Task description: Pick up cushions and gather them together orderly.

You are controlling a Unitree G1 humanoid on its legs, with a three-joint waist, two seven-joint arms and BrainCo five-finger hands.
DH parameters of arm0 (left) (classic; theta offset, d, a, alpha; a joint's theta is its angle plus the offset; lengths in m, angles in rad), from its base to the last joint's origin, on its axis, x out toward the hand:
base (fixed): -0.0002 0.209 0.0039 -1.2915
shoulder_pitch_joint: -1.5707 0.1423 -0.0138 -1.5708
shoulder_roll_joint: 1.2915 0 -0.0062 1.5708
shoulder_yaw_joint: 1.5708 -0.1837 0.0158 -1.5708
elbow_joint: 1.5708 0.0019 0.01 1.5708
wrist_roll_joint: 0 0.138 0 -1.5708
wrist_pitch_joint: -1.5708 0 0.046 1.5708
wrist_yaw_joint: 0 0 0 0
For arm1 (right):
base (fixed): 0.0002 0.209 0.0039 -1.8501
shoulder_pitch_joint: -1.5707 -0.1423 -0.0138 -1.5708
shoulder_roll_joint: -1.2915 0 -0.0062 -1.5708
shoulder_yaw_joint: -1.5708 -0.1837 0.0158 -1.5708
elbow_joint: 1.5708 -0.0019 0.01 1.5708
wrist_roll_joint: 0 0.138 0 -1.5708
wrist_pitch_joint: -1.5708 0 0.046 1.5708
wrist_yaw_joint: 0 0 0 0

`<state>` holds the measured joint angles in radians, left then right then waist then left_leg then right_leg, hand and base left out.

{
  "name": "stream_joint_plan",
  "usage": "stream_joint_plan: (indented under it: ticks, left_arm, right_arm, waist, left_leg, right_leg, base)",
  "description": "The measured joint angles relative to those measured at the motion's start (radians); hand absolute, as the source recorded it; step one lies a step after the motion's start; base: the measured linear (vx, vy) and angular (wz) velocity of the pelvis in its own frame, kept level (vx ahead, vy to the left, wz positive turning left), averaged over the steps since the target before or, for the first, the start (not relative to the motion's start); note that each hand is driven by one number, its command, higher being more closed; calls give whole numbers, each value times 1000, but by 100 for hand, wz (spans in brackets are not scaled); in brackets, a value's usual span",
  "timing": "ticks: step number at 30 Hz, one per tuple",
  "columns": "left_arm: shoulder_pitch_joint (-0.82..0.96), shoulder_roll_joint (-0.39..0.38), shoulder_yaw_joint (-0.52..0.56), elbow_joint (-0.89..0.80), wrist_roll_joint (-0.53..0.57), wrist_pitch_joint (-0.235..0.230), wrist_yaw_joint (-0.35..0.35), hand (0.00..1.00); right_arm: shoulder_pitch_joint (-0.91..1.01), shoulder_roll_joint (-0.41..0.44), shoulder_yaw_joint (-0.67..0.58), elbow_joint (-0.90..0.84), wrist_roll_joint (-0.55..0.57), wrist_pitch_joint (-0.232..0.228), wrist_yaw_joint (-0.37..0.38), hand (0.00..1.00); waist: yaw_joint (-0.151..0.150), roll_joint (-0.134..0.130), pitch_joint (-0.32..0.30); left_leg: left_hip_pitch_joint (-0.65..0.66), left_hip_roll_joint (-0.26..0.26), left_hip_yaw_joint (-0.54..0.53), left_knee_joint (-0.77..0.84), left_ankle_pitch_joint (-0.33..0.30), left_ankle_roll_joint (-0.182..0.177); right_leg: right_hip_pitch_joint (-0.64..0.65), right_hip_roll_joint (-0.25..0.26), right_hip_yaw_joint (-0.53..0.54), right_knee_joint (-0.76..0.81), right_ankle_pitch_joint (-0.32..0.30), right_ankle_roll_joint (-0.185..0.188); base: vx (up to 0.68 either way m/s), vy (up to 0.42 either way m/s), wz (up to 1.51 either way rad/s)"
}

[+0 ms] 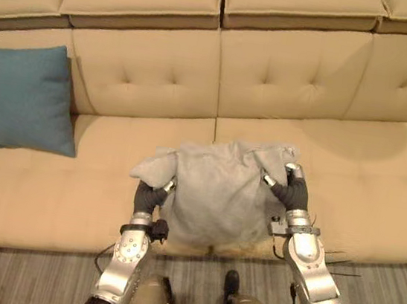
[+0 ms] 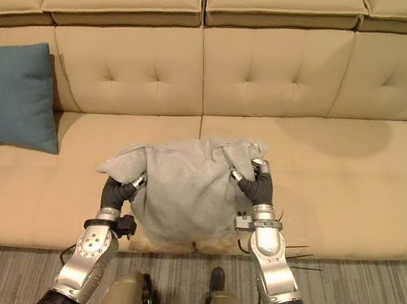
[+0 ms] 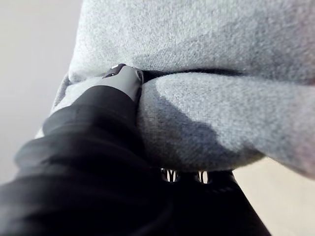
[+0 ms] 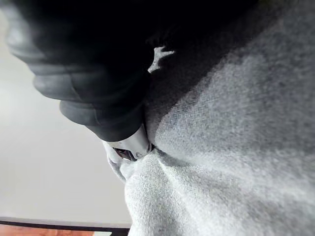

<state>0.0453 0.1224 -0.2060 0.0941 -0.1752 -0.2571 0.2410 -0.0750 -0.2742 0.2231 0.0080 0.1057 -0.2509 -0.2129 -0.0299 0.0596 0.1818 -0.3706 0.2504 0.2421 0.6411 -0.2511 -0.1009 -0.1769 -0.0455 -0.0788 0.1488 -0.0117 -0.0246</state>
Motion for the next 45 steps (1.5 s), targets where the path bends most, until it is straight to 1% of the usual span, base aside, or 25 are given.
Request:
stream_joint_plan:
  ticks: [1,2,3,4,6,7,10,12,15,17,18,20,21,23,25,27,28,29,30,33,34,36,37,38,45]
  left_arm:
    - [1,-3,-2,0,1,0,0,100]
    - [2,-7,-7,0,1,0,0,100]
    - [-4,8,-15,1,2,1,0,100]
    - [-10,32,-19,1,5,4,0,100]
    - [-11,49,-19,1,15,11,3,100]
    - [-16,62,-17,1,21,11,10,100]
    - [-57,87,-8,1,34,13,30,100]
    - [-110,98,14,1,53,16,60,100]
    - [-278,124,41,14,72,16,123,100]
    - [-430,141,66,88,74,16,161,100]
    - [-510,153,78,133,75,16,180,100]
    - [-595,163,91,184,74,15,200,100]
    - [-701,182,93,252,74,15,221,100]
    - [-829,208,98,336,72,17,235,100]
    - [-1000,237,100,431,71,20,249,100]
    - [-1080,251,102,454,72,20,262,100]
    - [-1153,255,112,476,72,20,268,100]
    - [-1185,257,122,492,71,20,268,100]
    - [-1268,260,145,541,66,20,269,100]
    - [-1370,266,159,594,47,19,269,100]
    - [-1398,268,160,610,43,17,269,0]
    - [-1426,268,161,636,28,17,268,0]
    - [-1449,268,168,663,25,17,267,0]
    - [-1451,269,175,667,7,14,267,0]
    - [-1466,280,221,707,-51,-12,264,0]
  right_arm:
    - [12,-5,0,0,-1,0,0,100]
    - [18,-9,-1,1,-2,0,0,100]
    - [27,9,-4,4,-3,5,0,100]
    - [31,33,-12,4,-15,5,0,100]
    - [22,37,-12,4,-41,7,0,100]
    - [7,49,-7,4,-56,18,0,100]
    - [-40,67,2,12,-70,30,-3,100]
    - [-119,74,4,43,-71,33,-18,100]
    - [-315,75,2,102,-77,33,-85,100]
    - [-457,74,0,154,-81,32,-123,100]
    - [-528,74,-3,181,-89,32,-143,100]
    - [-598,75,-17,204,-111,32,-160,100]
    - [-692,73,-36,247,-120,32,-176,100]
    - [-802,71,-60,312,-128,34,-200,100]
    - [-952,69,-117,410,-138,37,-230,100]
    - [-1022,66,-145,443,-138,41,-256,100]
    - [-1085,68,-172,475,-140,41,-286,100]
    - [-1117,69,-182,498,-143,41,-295,100]
    - [-1193,68,-196,551,-147,42,-315,100]
    - [-1283,67,-211,610,-146,42,-339,100]
    - [-1308,64,-218,627,-146,42,-348,0]
    - [-1342,53,-218,666,-146,42,-353,0]
    - [-1374,39,-222,700,-145,42,-352,0]
    - [-1393,29,-222,720,-145,42,-352,0]
    - [-1432,-43,-223,764,-122,39,-348,0]
  waist:
    - [-1,18,-9]
    - [-2,36,-15]
    - [-8,27,-17]
    - [-11,7,-19]
    - [-5,5,-20]
    - [1,5,-20]
    - [8,3,-20]
    - [10,2,-19]
    - [18,-3,-14]
    - [15,-10,15]
    - [15,-17,36]
    - [15,-22,49]
    - [15,-24,72]
    - [16,-25,103]
    - [15,-25,156]
    - [16,-26,178]
    - [16,-25,199]
    - [16,-26,208]
    - [15,-26,212]
    - [10,-25,235]
    - [9,-26,235]
    - [4,-25,238]
    - [0,-25,262]
    - [-5,-24,268]
    - [4,-24,270]
  left_leg:
    - [16,-6,1,-174,135,12]
    - [22,0,-9,-228,191,12]
    - [46,-13,-8,-262,155,24]
    - [63,-52,12,-306,171,42]
    - [83,-85,36,-338,178,53]
    - [95,-101,57,-357,180,56]
    - [96,-110,77,-362,177,61]
    - [86,-108,93,-360,177,62]
    - [13,-90,107,-353,192,78]
    - [-19,-82,109,-357,212,78]
    - [-33,-80,109,-359,221,80]
    - [-59,-78,107,-365,235,78]
    - [-87,-78,103,-373,253,83]
    - [-107,-84,99,-394,279,87]
    - [-127,-93,92,-429,316,93]
    - [-147,-96,90,-449,336,91]
    - [-160,-102,89,-481,363,90]
    - [-165,-105,88,-493,373,92]
    - [-195,-111,83,-528,400,92]
    - [-230,-119,75,-583,441,90]
    - [-251,-122,72,-605,458,91]
    - [-277,-125,61,-627,474,87]
    - [-282,-126,55,-639,484,87]
    - [-295,-126,52,-641,486,84]
    - [-327,-127,30,-641,489,80]
  right_leg:
    - [8,11,5,2,-13,26]
    - [15,25,11,2,-26,46]
    - [14,18,23,7,-36,61]
    - [0,-16,36,14,-35,69]
    - [2,-43,71,-2,-29,81]
    - [7,-58,96,-22,-18,98]
    - [4,-64,138,-52,-4,111]
    - [-13,-56,160,-65,14,105]
    - [-94,-37,184,-68,47,103]
    - [-130,-28,189,-69,69,96]
    - [-145,-26,190,-69,75,102]
    - [-172,-22,189,-68,85,100]
    - [-202,-20,188,-65,95,100]
    - [-230,-21,186,-63,104,105]
    - [-261,-23,178,-61,117,103]
    - [-289,-22,174,-57,121,101]
    - [-321,-23,171,-45,123,100]
    - [-332,-22,169,-41,123,100]
    - [-380,-23,164,-30,124,99]
    - [-433,-23,154,-30,131,98]
    - [-461,-23,149,-30,135,98]
    - [-491,-25,138,-30,137,96]
    - [-497,-26,131,-31,137,96]
    - [-510,-26,128,-30,137,96]
    - [-536,-26,110,-28,137,96]
  base:
    - [150,220,-18]
    - [175,304,-11]
    - [122,249,-1]
    - [97,230,5]
    - [62,180,-8]
    - [44,165,-20]
    - [-5,92,-26]
    - [-50,48,-37]
    - [-91,-16,-27]
    - [-151,-42,-11]
    - [-139,-40,-5]
    - [-115,-43,2]
    - [-111,-48,6]
    - [-118,-46,9]
    - [-95,-39,12]
    - [-66,-35,8]
    - [-74,-49,6]
    - [-68,-52,9]
    - [-56,-41,10]
    - [-52,-27,8]
    - [-41,-24,7]
    - [-14,-15,10]
    - [5,-3,12]
    - [11,-5,10]
    - [23,5,5]
